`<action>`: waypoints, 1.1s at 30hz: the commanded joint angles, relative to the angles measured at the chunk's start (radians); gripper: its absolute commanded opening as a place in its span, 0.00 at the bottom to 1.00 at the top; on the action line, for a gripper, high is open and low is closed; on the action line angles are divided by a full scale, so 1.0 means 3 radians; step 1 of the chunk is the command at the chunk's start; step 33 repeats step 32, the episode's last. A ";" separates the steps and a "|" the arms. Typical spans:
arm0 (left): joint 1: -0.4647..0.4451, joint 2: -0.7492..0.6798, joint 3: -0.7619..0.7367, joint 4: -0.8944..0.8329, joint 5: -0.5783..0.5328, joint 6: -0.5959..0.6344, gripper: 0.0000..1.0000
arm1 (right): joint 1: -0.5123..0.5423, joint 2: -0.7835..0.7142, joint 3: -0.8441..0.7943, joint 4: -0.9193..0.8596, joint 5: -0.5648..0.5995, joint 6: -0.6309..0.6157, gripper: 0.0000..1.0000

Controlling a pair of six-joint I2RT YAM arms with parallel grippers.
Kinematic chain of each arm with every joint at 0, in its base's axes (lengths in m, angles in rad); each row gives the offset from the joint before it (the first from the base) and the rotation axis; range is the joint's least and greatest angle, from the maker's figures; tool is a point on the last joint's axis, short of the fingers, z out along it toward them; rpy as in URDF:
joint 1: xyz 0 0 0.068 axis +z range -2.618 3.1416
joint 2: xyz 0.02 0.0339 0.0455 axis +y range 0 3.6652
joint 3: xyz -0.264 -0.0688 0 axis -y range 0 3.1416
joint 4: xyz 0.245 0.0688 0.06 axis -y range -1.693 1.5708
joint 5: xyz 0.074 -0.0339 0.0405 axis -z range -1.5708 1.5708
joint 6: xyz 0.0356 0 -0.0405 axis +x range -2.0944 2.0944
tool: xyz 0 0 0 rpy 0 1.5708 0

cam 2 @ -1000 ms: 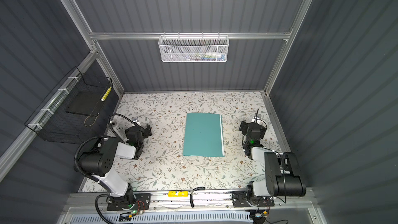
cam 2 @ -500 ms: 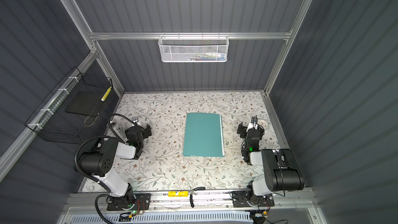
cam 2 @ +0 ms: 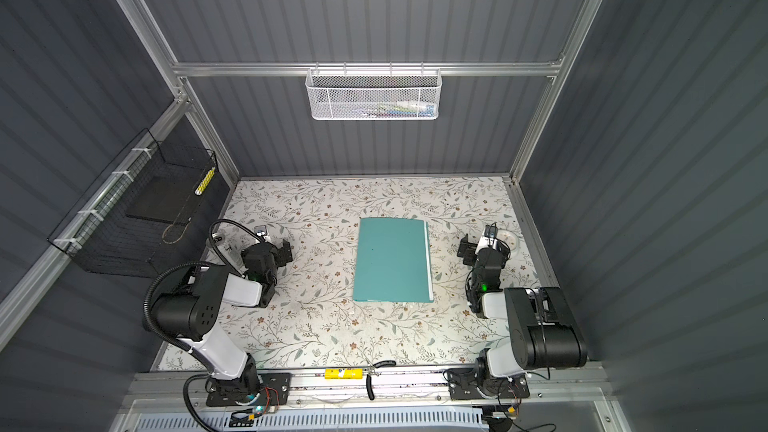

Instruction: Put the files into the folder

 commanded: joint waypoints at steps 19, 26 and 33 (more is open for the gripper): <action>0.0022 0.0019 0.0049 -0.0008 0.0015 -0.0033 1.00 | -0.0005 -0.0017 0.0027 0.0084 -0.0023 -0.0004 0.99; 0.0028 0.0037 0.0098 -0.0082 0.0064 -0.0036 1.00 | -0.0005 -0.0017 0.0027 0.0084 -0.0023 -0.0004 0.99; 0.0047 0.0022 0.0058 -0.0030 0.0097 -0.0034 1.00 | -0.0005 -0.0017 0.0027 0.0084 -0.0024 -0.0004 0.99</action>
